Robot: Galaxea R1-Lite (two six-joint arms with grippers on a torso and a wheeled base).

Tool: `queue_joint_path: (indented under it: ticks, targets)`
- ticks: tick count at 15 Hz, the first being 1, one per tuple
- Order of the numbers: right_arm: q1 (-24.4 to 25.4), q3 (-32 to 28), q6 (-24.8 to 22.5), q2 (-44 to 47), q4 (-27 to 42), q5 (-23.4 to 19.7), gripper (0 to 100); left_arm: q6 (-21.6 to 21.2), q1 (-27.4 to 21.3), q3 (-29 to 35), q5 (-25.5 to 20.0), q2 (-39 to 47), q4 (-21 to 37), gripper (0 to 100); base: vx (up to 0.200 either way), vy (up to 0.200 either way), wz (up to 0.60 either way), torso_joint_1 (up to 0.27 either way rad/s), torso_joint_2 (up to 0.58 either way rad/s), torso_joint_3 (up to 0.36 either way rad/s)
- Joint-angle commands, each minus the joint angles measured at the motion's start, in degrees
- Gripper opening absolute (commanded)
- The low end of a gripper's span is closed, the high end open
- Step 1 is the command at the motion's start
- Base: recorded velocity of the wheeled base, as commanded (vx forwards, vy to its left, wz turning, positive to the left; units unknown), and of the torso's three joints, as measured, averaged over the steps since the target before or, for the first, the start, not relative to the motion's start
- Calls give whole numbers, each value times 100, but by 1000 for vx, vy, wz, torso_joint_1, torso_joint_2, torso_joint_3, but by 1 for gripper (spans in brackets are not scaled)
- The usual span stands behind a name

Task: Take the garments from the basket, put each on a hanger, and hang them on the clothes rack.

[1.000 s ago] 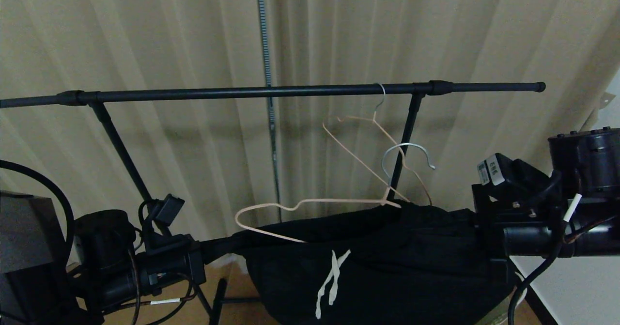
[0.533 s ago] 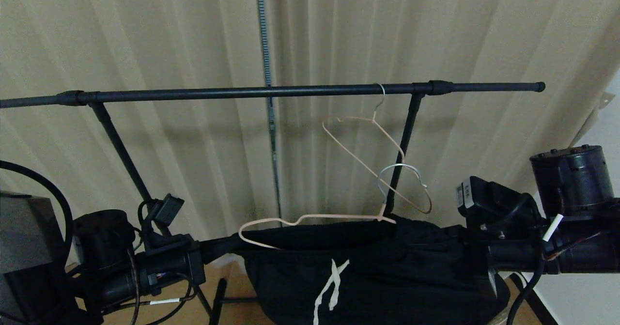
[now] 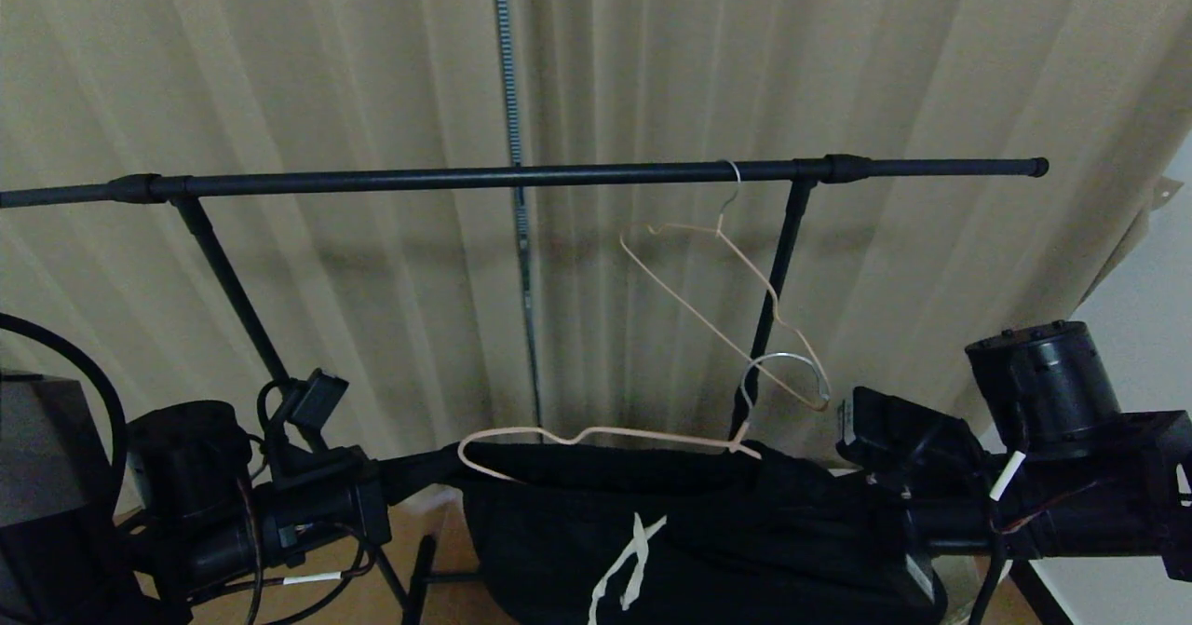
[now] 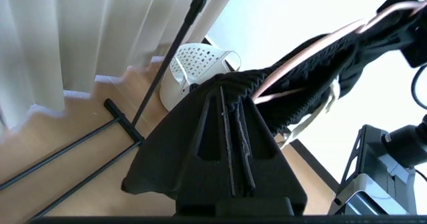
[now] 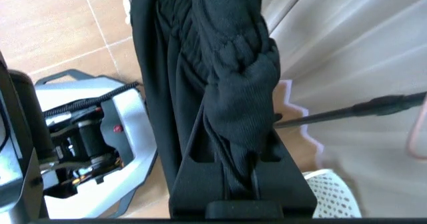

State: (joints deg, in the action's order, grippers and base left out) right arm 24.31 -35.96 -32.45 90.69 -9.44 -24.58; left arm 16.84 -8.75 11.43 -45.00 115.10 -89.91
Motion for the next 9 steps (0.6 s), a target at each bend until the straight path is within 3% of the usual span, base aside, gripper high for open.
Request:
queue_joint_path:
  ticks: [1, 5, 9]
  targets:
    - [-5, 72, -16, 19, 3, -3, 0, 4, 23, 8, 0, -5, -9, 0, 0, 0, 0, 0, 0, 0]
    - [-163, 212, -51, -148, 12, 23, 0, -5, 163, 69, 0, 12, -9, 0, 0, 0, 0, 0, 0, 0]
    - [-84, 212, -42, 2, 12, 498, 0, 4, 137, 69, 0, -120, -9, 0, 0, 0, 0, 0, 0, 0]
